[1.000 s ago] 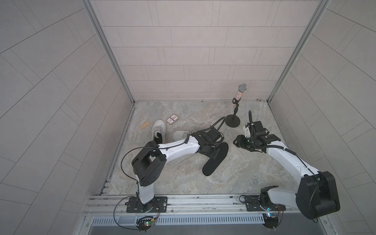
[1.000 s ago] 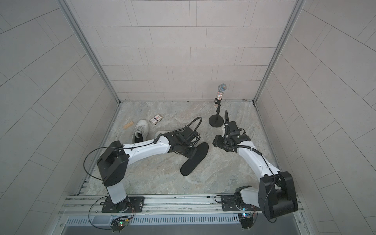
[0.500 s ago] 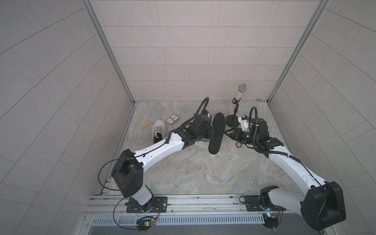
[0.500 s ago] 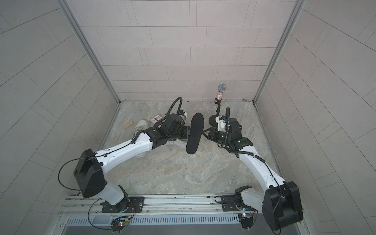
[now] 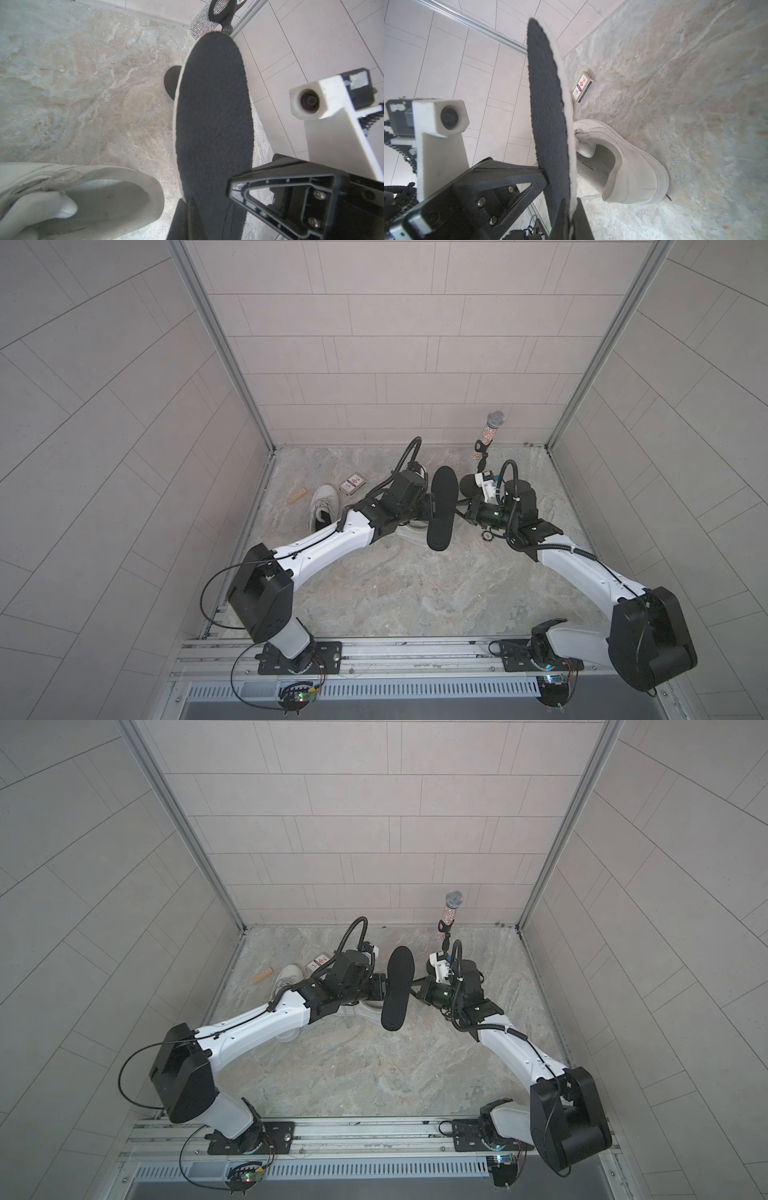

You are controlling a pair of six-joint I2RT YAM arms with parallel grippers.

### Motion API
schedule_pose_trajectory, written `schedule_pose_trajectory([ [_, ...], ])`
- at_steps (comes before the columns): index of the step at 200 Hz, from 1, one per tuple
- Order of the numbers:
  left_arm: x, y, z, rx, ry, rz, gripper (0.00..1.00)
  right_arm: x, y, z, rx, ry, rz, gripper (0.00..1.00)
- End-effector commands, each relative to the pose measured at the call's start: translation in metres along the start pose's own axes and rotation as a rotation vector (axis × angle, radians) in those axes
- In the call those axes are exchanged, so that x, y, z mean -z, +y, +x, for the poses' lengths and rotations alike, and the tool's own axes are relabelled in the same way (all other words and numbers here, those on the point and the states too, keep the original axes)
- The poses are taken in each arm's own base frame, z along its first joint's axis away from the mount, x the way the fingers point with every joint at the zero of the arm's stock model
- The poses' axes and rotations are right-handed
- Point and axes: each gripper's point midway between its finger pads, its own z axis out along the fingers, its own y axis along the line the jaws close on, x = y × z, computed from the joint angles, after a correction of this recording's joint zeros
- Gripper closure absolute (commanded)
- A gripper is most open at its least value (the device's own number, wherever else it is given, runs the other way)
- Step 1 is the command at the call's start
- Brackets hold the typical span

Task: Insert the insole into the shoe
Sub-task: Pick up the insole from the center of the board.

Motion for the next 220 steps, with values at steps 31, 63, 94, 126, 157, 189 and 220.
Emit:
schedule_pose_trajectory([
  [31, 0.036, 0.035, 0.013, -0.345, 0.224, -0.011, 0.33, 0.021, -0.018, 0.02, 0.303, 0.091, 0.18, 1.0],
  [63, 0.062, 0.039, -0.001, -0.518, 0.288, 0.08, 0.24, 0.018, -0.01, 0.051, 0.503, 0.181, 0.146, 1.0],
  [94, 0.071, 0.031, -0.002, -0.657, 0.356, 0.126, 0.24, 0.008, -0.004, 0.082, 0.67, 0.293, 0.144, 1.0],
  [126, 0.067, 0.034, 0.001, -0.706, 0.441, 0.139, 0.24, 0.0, 0.011, 0.098, 0.765, 0.297, 0.096, 1.0],
  [157, 0.068, 0.034, 0.011, -0.724, 0.489, 0.175, 0.25, 0.001, 0.022, 0.098, 0.821, 0.293, 0.068, 1.0],
  [189, 0.065, 0.033, 0.025, -0.712, 0.526, 0.225, 0.28, 0.0, 0.032, 0.092, 0.868, 0.28, 0.06, 1.0],
  [220, 0.064, 0.03, 0.035, -0.692, 0.558, 0.262, 0.33, -0.002, 0.043, 0.087, 0.903, 0.268, 0.046, 1.0],
])
